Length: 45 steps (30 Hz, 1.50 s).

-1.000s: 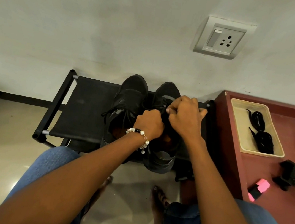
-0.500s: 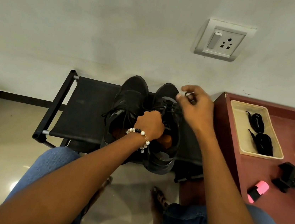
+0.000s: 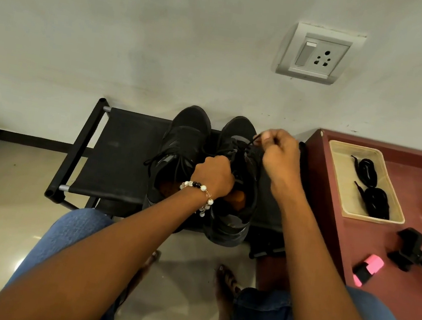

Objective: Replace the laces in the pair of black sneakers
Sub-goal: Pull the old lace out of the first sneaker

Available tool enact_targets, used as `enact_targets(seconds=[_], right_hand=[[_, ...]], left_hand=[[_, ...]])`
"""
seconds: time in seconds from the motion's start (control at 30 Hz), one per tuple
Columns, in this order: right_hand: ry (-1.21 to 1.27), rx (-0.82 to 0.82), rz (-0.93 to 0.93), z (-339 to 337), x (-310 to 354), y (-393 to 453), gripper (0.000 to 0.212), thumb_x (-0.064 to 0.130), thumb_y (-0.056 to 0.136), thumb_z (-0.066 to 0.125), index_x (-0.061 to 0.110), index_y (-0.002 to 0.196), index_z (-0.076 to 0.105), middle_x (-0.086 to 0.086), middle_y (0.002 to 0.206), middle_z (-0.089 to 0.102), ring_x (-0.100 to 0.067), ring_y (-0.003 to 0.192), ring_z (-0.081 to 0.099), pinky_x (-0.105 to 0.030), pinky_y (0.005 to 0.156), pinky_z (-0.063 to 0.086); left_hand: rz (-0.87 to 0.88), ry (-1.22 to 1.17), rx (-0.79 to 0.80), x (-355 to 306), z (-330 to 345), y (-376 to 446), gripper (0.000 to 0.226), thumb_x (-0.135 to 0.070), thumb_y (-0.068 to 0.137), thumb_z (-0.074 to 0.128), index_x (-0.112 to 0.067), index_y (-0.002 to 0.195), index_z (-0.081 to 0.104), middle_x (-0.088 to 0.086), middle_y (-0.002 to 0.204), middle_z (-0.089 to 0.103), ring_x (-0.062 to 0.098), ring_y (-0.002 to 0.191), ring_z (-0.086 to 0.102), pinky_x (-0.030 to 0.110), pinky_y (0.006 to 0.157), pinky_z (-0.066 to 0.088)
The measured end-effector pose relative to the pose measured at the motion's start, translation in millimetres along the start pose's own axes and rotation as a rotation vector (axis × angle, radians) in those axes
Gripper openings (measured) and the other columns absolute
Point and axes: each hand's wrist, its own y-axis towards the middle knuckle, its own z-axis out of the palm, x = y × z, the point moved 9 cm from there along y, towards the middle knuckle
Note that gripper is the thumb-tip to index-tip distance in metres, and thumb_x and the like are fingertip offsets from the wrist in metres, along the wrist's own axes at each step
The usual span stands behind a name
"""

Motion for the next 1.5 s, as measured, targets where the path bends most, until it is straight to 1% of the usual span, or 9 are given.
enact_targets(seconds=[0.2,0.3,0.43,0.53,0.63,0.97,1.1,1.27,1.5], right_hand=[[0.867,-0.120,0.025,-30.0,8.3,3.0,0.020,0.009,0.103,0.040,0.013,0.088,0.053,-0.004,0.071,0.053,-0.015,0.058,0.049,-0.029,0.058,0.045],[0.363,-0.128,-0.118,-30.7,9.8,7.9,0.012,0.012,0.097,0.053,0.017,0.088,0.060,0.006,0.075,0.057,-0.008,0.060,0.048,-0.028,0.062,0.043],[-0.678,0.189,-0.260,21.5,4.1,3.9,0.009,0.029,0.087,0.067,0.025,0.094,0.071,0.000,0.104,0.064,-0.020,0.100,0.060,-0.047,0.090,0.048],[-0.971,0.247,-0.241,38.3,0.4,-9.3,0.020,0.027,0.093,0.059,0.019,0.106,0.071,-0.004,0.117,0.058,-0.027,0.114,0.051,-0.056,0.096,0.037],[-0.893,0.138,-0.302,32.7,11.5,-15.2,0.018,0.024,0.093,0.058,0.015,0.092,0.073,-0.001,0.105,0.065,-0.024,0.104,0.057,-0.050,0.094,0.041],[0.508,-0.066,0.279,5.2,-30.2,-8.9,0.016,-0.001,0.092,0.054,0.003,0.084,0.067,-0.014,0.086,0.073,-0.022,0.080,0.072,-0.033,0.077,0.055],[-0.080,-0.021,-0.051,4.4,-8.0,-0.3,0.031,-0.002,0.087,0.049,0.022,0.101,0.061,0.002,0.083,0.071,-0.016,0.086,0.067,-0.035,0.078,0.055],[-0.853,0.241,-0.241,40.0,-2.8,-7.5,0.028,0.018,0.089,0.060,0.022,0.116,0.067,-0.004,0.123,0.056,-0.029,0.119,0.048,-0.055,0.096,0.042],[-0.610,0.058,-0.195,25.4,-1.8,-9.1,0.014,0.012,0.089,0.061,0.005,0.082,0.071,-0.009,0.093,0.071,-0.026,0.089,0.065,-0.030,0.076,0.050]], left_hand=[[0.007,0.000,0.005,-0.8,0.5,0.8,0.018,-0.015,0.095,0.048,-0.004,0.081,0.049,0.021,0.101,0.061,0.039,0.088,0.058,0.036,0.067,0.040],[0.015,0.006,0.002,-0.8,1.1,2.1,0.019,-0.015,0.095,0.049,-0.007,0.077,0.045,0.021,0.102,0.061,0.038,0.089,0.058,0.036,0.067,0.040],[0.013,0.007,-0.007,-0.5,0.5,2.5,0.016,-0.019,0.095,0.049,-0.003,0.094,0.052,0.022,0.109,0.059,0.041,0.099,0.057,0.036,0.071,0.039],[0.009,0.017,-0.012,-1.3,1.2,2.0,0.017,-0.018,0.096,0.048,-0.003,0.095,0.053,0.021,0.109,0.060,0.040,0.099,0.058,0.035,0.071,0.038],[0.006,0.025,-0.018,-1.0,2.0,1.5,0.014,-0.017,0.096,0.047,-0.003,0.093,0.052,0.021,0.109,0.060,0.039,0.098,0.058,0.035,0.071,0.039],[-0.002,0.001,0.003,-1.5,2.0,1.8,0.014,-0.018,0.095,0.050,-0.007,0.087,0.047,0.021,0.110,0.059,0.042,0.099,0.057,0.038,0.072,0.041],[-0.002,-0.001,0.008,1.8,2.7,3.1,0.019,-0.021,0.096,0.050,-0.002,0.100,0.054,0.022,0.113,0.057,0.043,0.102,0.056,0.039,0.075,0.041],[-0.027,-0.003,0.007,1.7,2.5,3.7,0.023,-0.023,0.097,0.047,-0.003,0.108,0.054,0.021,0.117,0.056,0.040,0.105,0.057,0.037,0.076,0.041],[-0.036,0.010,0.015,1.4,2.3,2.2,0.014,-0.020,0.097,0.048,-0.009,0.090,0.046,0.021,0.115,0.057,0.041,0.103,0.056,0.036,0.073,0.039]])
